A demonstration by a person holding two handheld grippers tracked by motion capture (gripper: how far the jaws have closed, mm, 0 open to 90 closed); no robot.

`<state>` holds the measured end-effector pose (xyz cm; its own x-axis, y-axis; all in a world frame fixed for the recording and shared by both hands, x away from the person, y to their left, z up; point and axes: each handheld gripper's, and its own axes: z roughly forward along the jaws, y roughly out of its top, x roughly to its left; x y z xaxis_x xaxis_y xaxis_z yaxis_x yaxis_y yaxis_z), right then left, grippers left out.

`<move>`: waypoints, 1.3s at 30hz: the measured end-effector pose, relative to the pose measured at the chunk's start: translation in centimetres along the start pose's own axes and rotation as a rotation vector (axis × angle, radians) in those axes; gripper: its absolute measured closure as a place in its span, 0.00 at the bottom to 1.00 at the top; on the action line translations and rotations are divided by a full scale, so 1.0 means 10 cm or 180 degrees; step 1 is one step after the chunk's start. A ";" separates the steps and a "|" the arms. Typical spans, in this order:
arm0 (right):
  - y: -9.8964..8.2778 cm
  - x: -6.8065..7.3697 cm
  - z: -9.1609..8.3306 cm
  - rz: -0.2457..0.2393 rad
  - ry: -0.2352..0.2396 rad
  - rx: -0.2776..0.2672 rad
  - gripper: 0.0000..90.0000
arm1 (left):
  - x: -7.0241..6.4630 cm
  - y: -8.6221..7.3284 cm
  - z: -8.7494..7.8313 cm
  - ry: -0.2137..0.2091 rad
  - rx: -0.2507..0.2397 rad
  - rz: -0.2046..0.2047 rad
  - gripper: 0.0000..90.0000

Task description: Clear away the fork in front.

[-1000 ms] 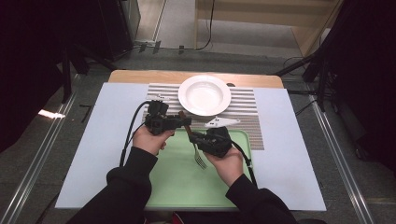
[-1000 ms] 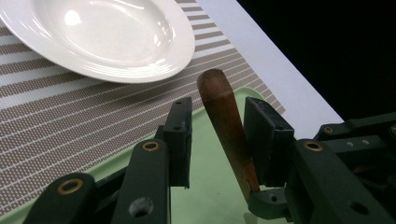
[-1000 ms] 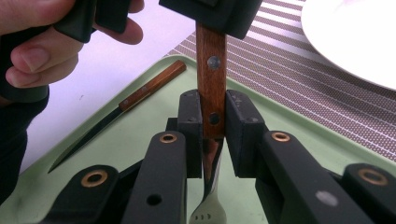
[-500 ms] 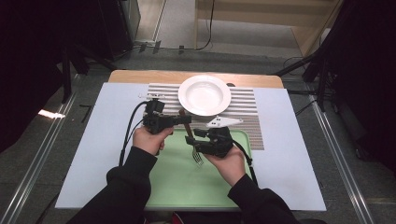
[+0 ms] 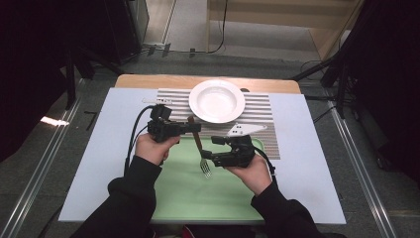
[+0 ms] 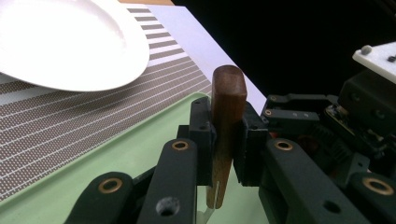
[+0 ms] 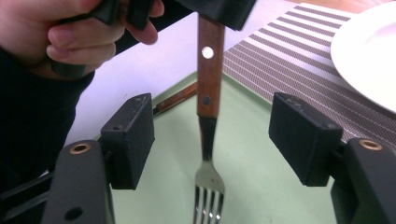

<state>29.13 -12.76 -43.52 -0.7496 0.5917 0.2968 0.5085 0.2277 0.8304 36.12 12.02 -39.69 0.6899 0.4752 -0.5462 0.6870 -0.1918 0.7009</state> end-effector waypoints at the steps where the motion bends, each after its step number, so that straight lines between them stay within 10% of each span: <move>1: -0.01 -0.01 -0.01 0.0001 0.0012 0.0006 0.30 | 0.00 0.00 -0.01 -0.0015 0.0005 0.0009 0.88; 39: -0.43 -0.22 -0.42 -0.0004 -0.0152 0.0181 0.30 | 0.16 -0.11 -0.56 -0.0084 0.0137 0.0143 0.88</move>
<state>26.81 -18.29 -45.74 -0.7298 0.6273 0.2717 0.5319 0.2714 0.8022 35.14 17.80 -38.75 0.7256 0.4427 -0.5268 0.6639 -0.2494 0.7050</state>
